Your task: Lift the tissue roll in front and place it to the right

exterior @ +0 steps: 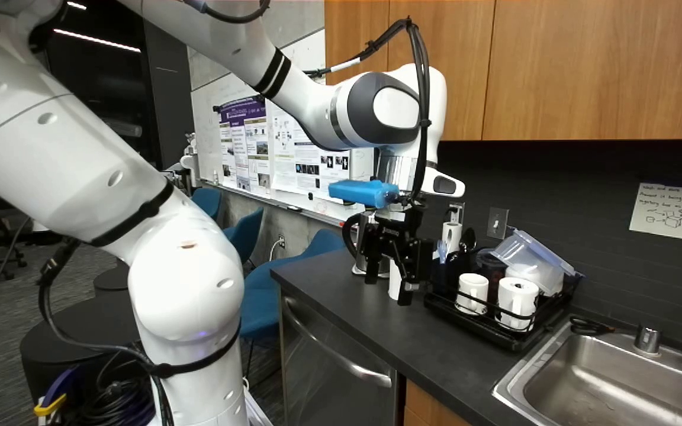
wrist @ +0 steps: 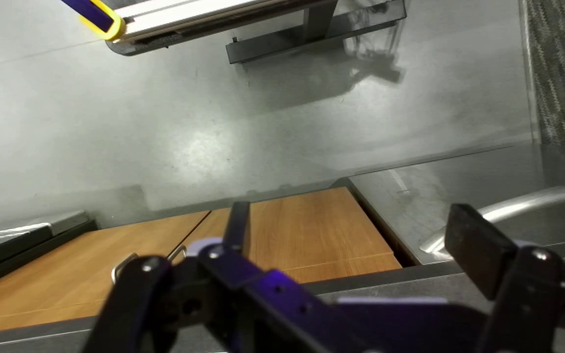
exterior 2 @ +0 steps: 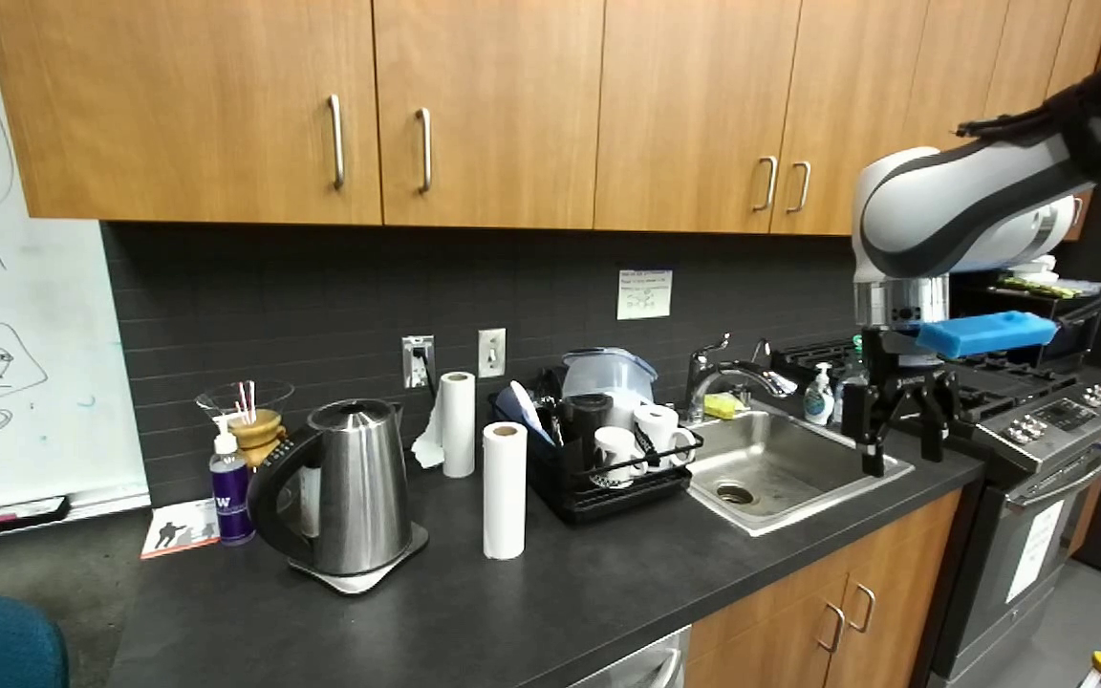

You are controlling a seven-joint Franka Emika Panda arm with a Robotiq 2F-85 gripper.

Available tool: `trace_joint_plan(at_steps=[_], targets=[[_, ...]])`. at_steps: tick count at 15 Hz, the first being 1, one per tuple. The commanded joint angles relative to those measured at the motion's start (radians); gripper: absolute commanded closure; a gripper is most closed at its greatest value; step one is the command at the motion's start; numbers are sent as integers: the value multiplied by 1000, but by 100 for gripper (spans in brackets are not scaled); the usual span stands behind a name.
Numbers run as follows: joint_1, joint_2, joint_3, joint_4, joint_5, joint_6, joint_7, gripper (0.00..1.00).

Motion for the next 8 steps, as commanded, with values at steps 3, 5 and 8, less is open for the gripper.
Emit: trace_joint_plan(at_steps=[3,5,8], targets=[[9,11,-5,31,1,2,-3,0],[21,23,0,68,4,10,-10,0],[50,37,18,129,-3,17,-28,0]])
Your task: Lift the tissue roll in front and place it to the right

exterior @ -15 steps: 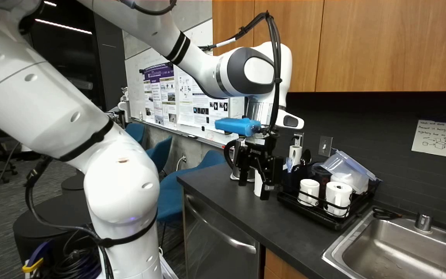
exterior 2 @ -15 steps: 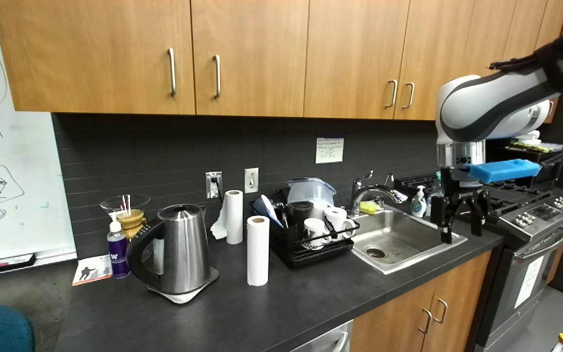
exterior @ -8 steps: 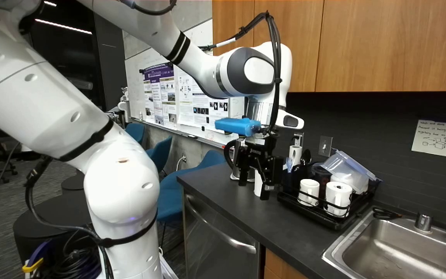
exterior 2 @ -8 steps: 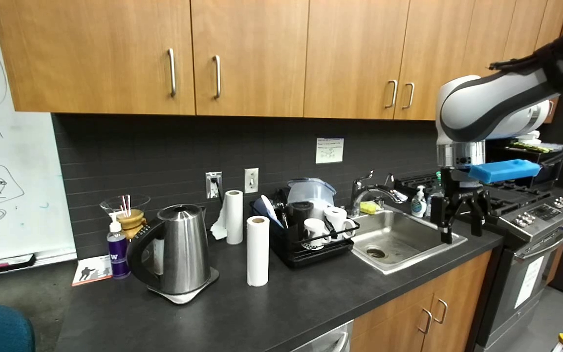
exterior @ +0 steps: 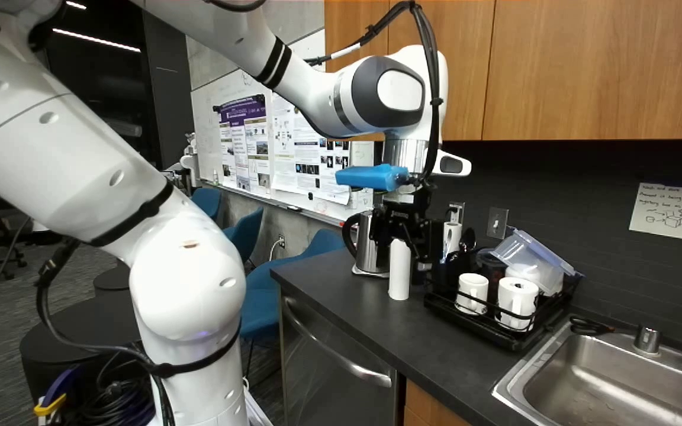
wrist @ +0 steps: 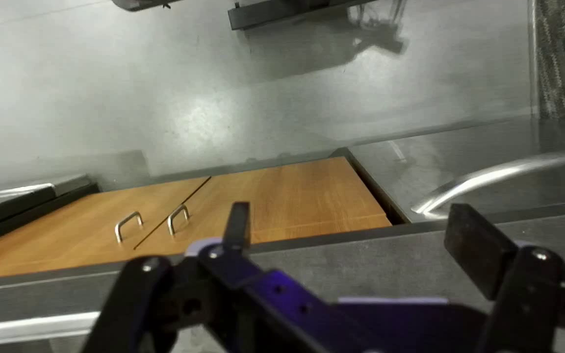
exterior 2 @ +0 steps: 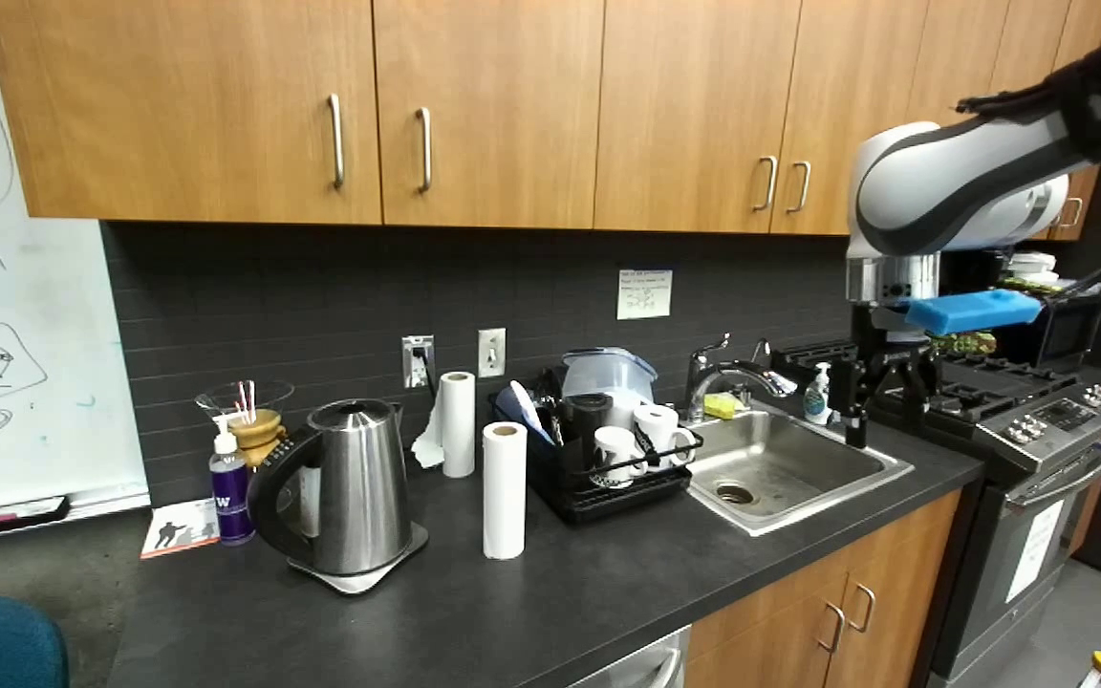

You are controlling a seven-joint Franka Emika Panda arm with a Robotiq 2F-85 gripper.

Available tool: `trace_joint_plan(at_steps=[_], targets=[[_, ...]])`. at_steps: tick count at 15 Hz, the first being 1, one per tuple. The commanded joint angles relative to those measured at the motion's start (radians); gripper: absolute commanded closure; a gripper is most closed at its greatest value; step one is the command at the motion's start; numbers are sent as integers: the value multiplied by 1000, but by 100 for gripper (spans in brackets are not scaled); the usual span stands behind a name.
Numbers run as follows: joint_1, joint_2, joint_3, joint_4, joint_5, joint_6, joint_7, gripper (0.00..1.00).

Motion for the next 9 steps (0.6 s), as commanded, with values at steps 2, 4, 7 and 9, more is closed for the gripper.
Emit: trace_joint_plan(at_steps=[2,4,7,9], targets=[[57,52,29,103,-6,9,-30,0],[87,78,46,134,4,10,-30,0],[140,131,86,193,35,-1,-7,0],[184,166,123,241,74,-14,6,0]])
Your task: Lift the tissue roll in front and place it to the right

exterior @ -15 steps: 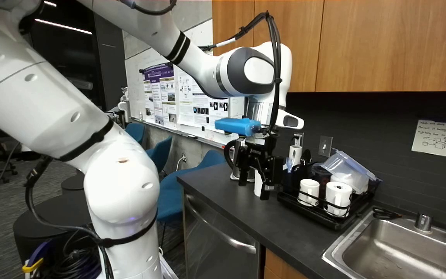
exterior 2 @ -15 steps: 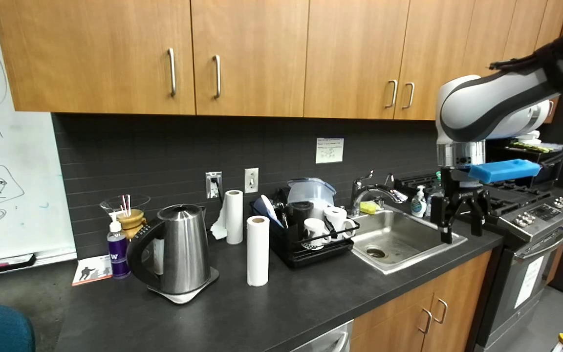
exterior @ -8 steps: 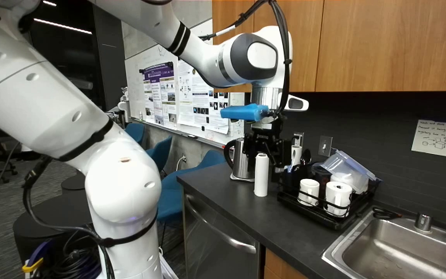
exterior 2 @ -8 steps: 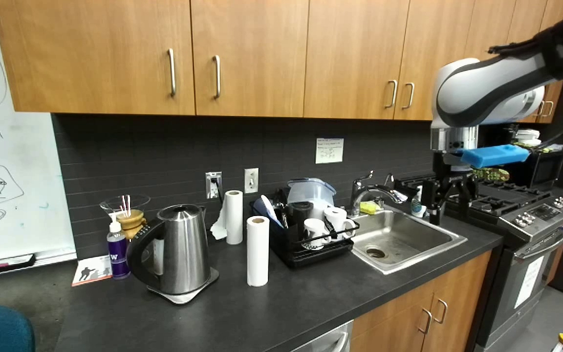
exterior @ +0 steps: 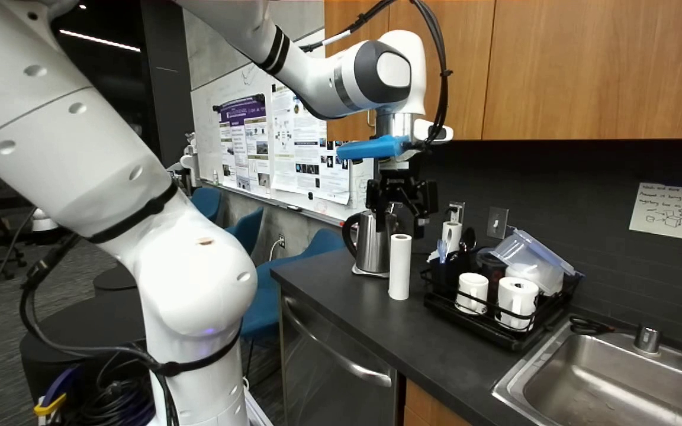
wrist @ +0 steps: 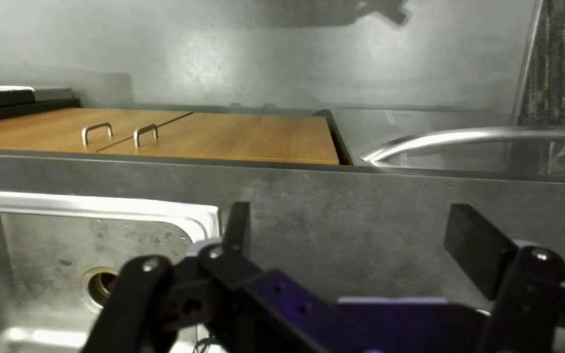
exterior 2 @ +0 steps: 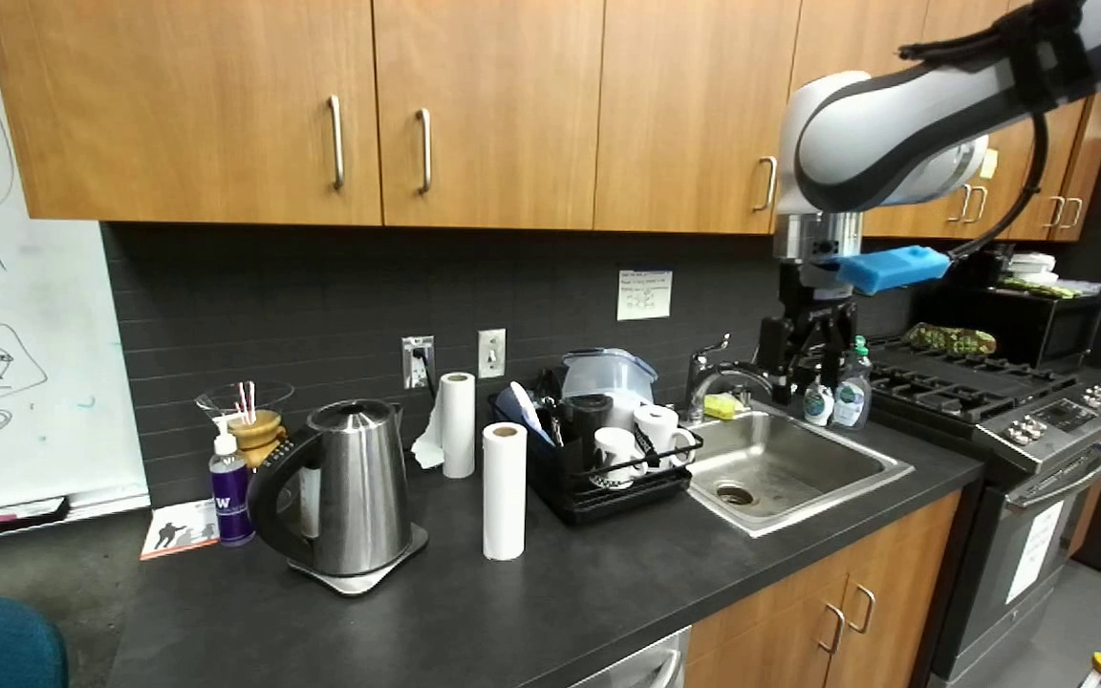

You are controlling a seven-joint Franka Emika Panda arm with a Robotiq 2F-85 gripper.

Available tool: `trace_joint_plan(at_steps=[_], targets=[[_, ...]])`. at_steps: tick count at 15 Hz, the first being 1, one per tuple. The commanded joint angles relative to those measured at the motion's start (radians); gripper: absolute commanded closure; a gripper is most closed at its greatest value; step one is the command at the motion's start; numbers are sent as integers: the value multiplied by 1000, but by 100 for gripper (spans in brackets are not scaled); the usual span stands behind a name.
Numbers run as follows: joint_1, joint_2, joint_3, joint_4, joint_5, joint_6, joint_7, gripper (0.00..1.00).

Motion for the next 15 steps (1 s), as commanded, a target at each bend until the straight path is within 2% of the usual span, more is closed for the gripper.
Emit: trace_joint_plan(at_steps=[1,4,9,12,15], targets=[[70,96,64,117,60,-30,30,0],[115,180,129,229,95,-40,79,0],[156,337,222,433,66,-81,173,0],[171,434,252,552,35,-116,207,0],[180,537,253,673,-1,-150,212,0]])
